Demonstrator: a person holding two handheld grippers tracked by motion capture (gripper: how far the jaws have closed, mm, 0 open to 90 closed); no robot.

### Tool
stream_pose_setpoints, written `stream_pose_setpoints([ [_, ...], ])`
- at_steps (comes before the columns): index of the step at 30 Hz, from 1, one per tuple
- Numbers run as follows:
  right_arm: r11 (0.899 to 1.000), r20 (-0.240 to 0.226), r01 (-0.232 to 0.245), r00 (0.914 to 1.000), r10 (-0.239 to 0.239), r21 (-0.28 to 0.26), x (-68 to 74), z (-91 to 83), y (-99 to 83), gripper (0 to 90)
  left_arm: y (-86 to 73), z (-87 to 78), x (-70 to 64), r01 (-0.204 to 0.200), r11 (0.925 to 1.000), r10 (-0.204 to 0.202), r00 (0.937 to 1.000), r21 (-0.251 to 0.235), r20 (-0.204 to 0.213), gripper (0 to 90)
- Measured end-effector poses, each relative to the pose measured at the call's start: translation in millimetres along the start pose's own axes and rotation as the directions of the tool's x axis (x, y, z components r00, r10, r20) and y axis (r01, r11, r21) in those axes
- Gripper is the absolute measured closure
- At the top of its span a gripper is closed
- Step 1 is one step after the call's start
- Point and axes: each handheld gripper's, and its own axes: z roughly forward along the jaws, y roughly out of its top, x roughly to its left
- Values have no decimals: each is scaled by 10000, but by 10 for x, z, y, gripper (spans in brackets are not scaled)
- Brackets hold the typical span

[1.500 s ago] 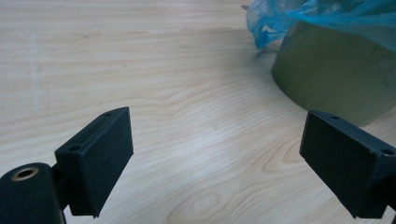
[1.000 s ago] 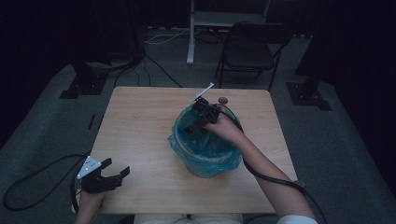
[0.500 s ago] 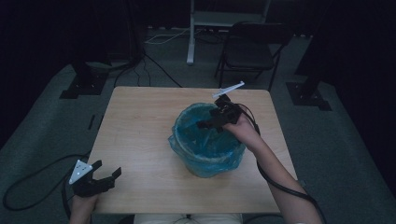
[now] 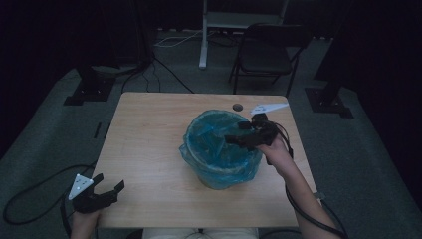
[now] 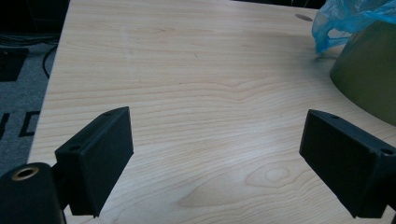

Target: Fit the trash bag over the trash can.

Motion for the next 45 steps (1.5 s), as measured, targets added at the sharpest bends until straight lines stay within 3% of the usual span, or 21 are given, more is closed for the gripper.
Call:
stream_pose_setpoints([
  [7, 9963, 312, -65, 9995, 92, -861, -105, -274, -321, 138, -84, -48, 20, -396, 9991, 398, 9991, -137, 144, 103],
  [12, 9810, 455, -280, 9983, 374, -1920, -166, -458, -617, 139, -102, -42, 4, -377, 9977, 409, 9975, -562, 572, 104],
  [15, 9751, 601, -276, 9973, 418, -2201, -180, -504, -744, 139, -116, -30, -14, -615, 9969, 646, 9957, -486, 656, 104],
  [19, 9733, 700, -349, 9962, 520, -2268, -210, -526, -908, 138, -142, -30, -15, -677, 9967, 714, 9937, -452, 860, 104],
  [21, 9684, 968, -410, 9931, 666, -2460, -230, -539, -1000, 138, -151, -29, -9, -640, 9974, 664, 9945, -327, 812, 104],
  [24, 9616, 1014, -524, 9914, 825, -2694, -267, -549, -1123, 138, -159, -32, -3, -606, 9977, 628, 9949, -300, 789, 104],
  [30, 9613, 958, -692, 9906, 979, -2667, -330, -525, -1336, 138, -180, -20, 22, -576, 9983, 583, 9958, -110, 706, 104],
  [34, 9693, 1171, -656, 9885, 955, -2368, -363, -482, -1465, 137, -197, -9, 22, -614, 9981, 614, 9956, -25, 702, 104],
  [41, 9701, 1609, -1084, 9763, 1451, -2172, -492, -443, -1749, 138, -199, -1, 26, -693, 9976, 688, 9951, 55, 703, 104],
  [45, 9653, 2109, -1345, 9603, 1827, -2238, -592, -440, -1937, 138, -211, 0, 41, -587, 9982, 576, 9961, 143, 667, 104],
])
